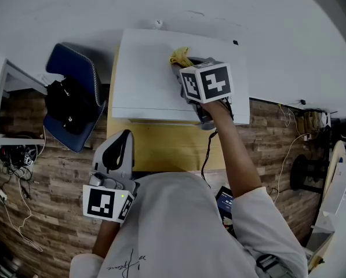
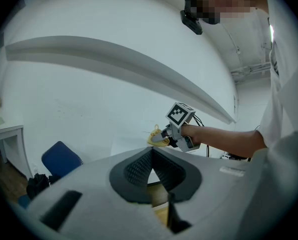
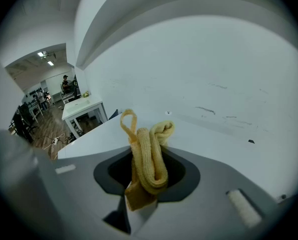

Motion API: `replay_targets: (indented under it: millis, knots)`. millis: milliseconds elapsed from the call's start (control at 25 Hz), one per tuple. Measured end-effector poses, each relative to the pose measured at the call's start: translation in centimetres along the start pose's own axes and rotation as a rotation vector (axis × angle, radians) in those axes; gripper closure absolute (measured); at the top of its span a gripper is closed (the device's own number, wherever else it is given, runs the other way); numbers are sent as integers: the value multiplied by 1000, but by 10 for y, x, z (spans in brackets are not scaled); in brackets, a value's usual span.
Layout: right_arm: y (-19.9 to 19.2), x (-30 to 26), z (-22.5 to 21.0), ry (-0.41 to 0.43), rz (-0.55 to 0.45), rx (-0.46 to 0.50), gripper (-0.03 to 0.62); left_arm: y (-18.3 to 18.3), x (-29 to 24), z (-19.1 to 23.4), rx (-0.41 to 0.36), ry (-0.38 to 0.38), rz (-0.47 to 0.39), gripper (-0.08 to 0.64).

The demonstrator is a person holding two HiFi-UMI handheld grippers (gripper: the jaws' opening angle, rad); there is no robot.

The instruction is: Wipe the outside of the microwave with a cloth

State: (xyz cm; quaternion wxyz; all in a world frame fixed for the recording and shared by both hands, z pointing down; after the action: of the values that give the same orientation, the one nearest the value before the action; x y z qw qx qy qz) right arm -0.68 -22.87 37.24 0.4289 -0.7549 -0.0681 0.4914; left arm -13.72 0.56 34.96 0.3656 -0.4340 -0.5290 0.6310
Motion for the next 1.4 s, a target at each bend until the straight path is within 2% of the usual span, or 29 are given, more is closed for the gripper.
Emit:
replay_targets:
  millis: [360,1040,1280,1400]
  knots:
    - [9,-19,33,56,0,12,476,-8,0,-10,-15,-39,24,568]
    - [27,-57,109,183,20,70,476,-11,9,3,-5,-4,43,569]
    - [33,-68,137,259,17,86,474,-11,9,9,-5,4,51,569]
    - [35,-63,153,382,-5,62,474,-10,9,9,-28,-4,63,569]
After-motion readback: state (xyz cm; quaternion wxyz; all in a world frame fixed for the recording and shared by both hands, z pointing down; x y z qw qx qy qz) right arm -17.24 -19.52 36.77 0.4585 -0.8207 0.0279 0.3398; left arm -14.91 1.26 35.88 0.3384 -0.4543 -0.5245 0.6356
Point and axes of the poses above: the fingertips, and each gripper's own axes: x backward along the fingers, z to its left, y out of its top, the point moved 5 cm from there along x, backward along the fingers, and after that the axes turned 9 degrees about -x, right-handed, at the moved point
